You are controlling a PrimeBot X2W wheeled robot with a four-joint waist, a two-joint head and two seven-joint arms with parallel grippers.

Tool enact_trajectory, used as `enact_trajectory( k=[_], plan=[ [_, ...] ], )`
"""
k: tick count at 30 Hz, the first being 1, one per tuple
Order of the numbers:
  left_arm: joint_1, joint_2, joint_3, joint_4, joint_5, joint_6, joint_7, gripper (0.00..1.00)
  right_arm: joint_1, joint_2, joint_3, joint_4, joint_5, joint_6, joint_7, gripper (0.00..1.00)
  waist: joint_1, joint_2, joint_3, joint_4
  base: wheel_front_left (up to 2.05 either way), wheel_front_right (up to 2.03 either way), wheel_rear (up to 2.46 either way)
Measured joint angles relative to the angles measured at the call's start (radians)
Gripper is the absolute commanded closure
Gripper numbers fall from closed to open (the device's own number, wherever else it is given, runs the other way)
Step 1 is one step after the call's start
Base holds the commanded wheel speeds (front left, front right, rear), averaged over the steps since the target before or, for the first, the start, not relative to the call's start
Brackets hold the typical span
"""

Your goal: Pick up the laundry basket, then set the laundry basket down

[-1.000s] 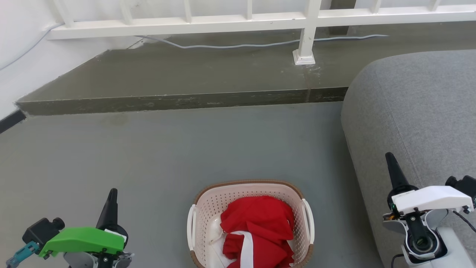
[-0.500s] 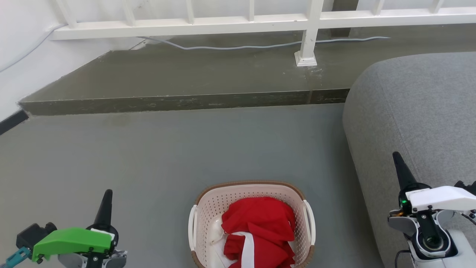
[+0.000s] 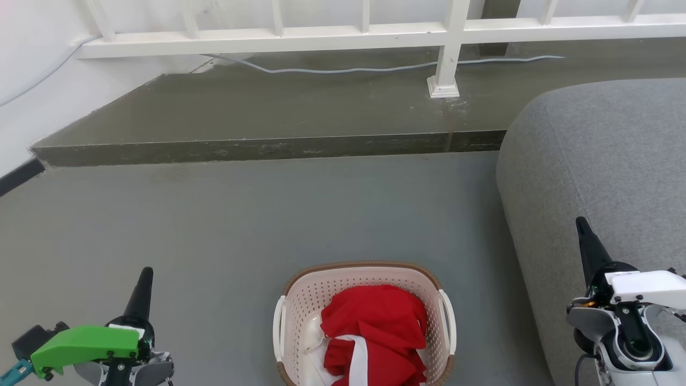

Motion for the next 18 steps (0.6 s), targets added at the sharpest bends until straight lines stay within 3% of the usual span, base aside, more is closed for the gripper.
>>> enact_trajectory(
  k=[18],
  plan=[
    [-0.013,-0.002,0.038,0.004,-0.161,-0.008,0.045,1.00,0.000,0.019,-0.057,-0.004,0.159,0.010,0.048,1.00,0.0000,0.0000,-0.005,0.006,0.00,0.00,0.00]
  ],
)
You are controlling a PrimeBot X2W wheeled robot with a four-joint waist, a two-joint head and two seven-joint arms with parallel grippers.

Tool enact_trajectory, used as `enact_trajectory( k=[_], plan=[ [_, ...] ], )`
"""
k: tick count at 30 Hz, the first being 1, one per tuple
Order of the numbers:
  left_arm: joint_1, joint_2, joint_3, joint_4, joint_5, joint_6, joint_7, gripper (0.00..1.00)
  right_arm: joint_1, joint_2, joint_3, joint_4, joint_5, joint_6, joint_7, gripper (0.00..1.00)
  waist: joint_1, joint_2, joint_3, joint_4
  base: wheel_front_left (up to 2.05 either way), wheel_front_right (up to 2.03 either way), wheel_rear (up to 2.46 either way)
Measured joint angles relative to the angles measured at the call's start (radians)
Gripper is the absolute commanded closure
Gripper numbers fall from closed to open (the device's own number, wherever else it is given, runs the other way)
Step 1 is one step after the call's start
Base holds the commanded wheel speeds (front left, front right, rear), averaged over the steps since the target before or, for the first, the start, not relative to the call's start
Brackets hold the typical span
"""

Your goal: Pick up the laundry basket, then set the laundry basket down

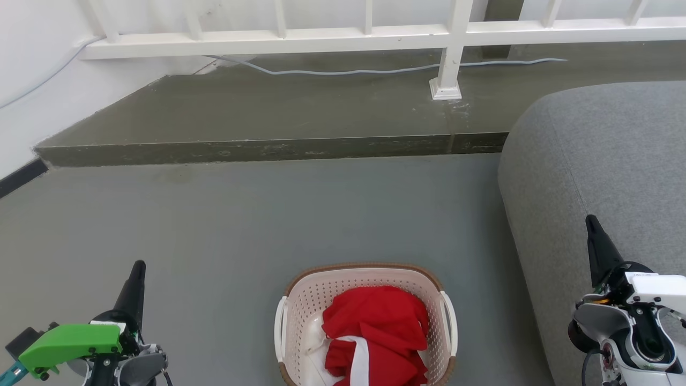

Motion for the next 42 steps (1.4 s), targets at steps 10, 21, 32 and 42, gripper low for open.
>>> enact_trajectory(
  k=[10,21,32,42],
  plan=[
    [-0.005,0.000,0.000,0.000,0.000,0.000,0.000,1.00,0.000,0.000,-0.001,-0.001,0.002,0.001,0.000,1.00,0.0000,0.0000,0.000,0.000,0.00,0.00,0.00],
    [-0.005,0.000,0.001,0.000,0.000,0.000,0.000,1.00,0.000,0.000,-0.001,-0.001,0.002,0.001,0.000,1.00,0.0000,0.0000,0.000,0.000,0.00,0.00,0.00],
    [-0.006,-0.001,0.001,0.000,0.000,0.000,0.000,1.00,0.000,0.000,-0.001,-0.002,0.002,0.001,0.000,1.00,0.0000,0.0000,0.000,0.000,0.00,0.00,0.00],
    [-0.006,-0.001,0.001,0.000,0.000,0.000,0.000,1.00,0.000,0.001,-0.001,-0.003,0.002,0.001,0.000,1.00,0.0000,0.0000,0.000,0.000,0.00,0.00,0.00]
  ],
)
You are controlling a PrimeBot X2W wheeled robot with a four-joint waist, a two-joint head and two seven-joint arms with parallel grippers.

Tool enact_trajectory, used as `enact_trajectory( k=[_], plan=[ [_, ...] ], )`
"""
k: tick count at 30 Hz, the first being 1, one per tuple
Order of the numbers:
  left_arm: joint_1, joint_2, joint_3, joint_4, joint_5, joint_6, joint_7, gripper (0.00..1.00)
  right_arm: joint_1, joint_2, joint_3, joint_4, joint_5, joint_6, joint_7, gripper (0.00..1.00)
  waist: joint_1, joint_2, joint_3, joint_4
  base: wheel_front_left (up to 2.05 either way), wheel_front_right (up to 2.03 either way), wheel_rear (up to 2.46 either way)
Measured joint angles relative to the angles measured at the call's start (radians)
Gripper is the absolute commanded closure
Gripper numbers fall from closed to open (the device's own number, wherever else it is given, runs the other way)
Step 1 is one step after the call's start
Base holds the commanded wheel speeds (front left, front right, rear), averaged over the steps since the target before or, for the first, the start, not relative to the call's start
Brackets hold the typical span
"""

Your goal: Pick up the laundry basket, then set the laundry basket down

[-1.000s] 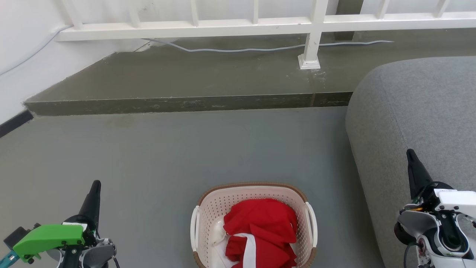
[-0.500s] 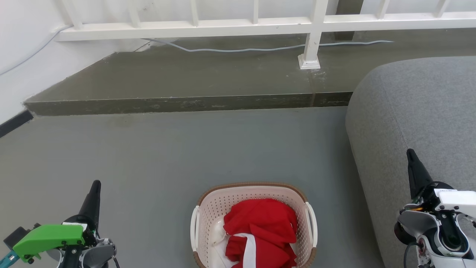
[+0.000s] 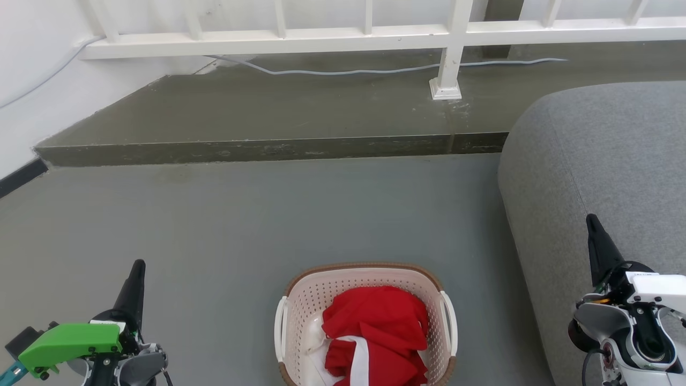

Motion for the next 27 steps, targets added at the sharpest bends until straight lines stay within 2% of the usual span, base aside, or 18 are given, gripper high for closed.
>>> enact_trajectory(
  k=[27],
  plan=[
    [0.000,0.000,0.001,0.000,0.000,0.000,0.000,1.00,0.000,0.000,-0.001,-0.001,0.000,0.000,0.000,1.00,0.0000,0.0000,0.000,0.000,0.00,0.00,0.00]
  ],
)
